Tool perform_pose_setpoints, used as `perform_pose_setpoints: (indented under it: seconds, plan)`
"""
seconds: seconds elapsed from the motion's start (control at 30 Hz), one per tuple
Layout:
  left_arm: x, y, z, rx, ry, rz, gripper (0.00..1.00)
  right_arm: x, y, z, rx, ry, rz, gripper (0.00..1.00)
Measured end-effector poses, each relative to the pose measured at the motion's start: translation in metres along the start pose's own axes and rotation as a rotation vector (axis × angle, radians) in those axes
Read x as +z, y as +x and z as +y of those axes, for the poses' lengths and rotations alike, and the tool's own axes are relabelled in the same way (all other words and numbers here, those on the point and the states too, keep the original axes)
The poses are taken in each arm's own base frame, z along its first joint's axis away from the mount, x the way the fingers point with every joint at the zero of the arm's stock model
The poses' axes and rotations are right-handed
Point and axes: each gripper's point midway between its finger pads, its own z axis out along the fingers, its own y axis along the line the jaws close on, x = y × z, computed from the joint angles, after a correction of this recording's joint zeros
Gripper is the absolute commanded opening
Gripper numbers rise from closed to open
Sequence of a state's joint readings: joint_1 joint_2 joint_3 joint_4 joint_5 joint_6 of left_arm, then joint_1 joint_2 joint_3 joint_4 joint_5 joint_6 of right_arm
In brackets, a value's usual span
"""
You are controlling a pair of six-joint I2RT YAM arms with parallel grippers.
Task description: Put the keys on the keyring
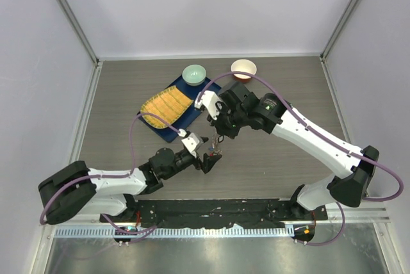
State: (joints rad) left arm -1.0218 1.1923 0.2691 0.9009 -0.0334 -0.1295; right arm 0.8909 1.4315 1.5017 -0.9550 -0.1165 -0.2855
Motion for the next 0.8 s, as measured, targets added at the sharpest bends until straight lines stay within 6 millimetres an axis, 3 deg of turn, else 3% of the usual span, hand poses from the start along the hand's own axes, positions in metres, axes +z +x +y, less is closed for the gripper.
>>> perform_pose_setpoints:
  seconds: [0.07,0.17,0.2,0.27,0.3,0.4,0.63,0.8]
  plan:
    - [0.004,0.001,0.003,0.010,-0.023,-0.004,0.79,0.000,0.000,0.000,0.003,-0.001,0.000,0.01]
    - [0.011,-0.001,0.007,0.017,-0.062,-0.021,0.64,0.000,0.000,0.002,0.005,-0.003,-0.001,0.01]
    - [0.013,-0.002,0.007,0.020,-0.071,-0.031,0.51,0.000,-0.001,0.002,0.005,-0.003,-0.001,0.01]
    - [0.016,-0.004,0.008,0.025,-0.091,-0.044,0.37,0.000,0.000,0.003,0.008,-0.004,-0.001,0.01]
    - [0.017,-0.005,0.009,0.028,-0.101,-0.051,0.24,0.000,0.000,0.003,0.010,-0.005,0.000,0.01]
    - [0.017,-0.009,0.014,0.034,-0.135,-0.069,0.00,0.000,0.001,0.003,0.016,-0.005,0.005,0.01]
    - [0.013,-0.014,0.029,0.078,-0.220,-0.079,0.00,-0.002,0.008,0.004,0.025,-0.005,0.036,0.01]
    - [0.003,-0.031,0.040,0.121,-0.279,-0.101,0.00,-0.006,0.010,0.005,0.027,-0.006,0.053,0.01]
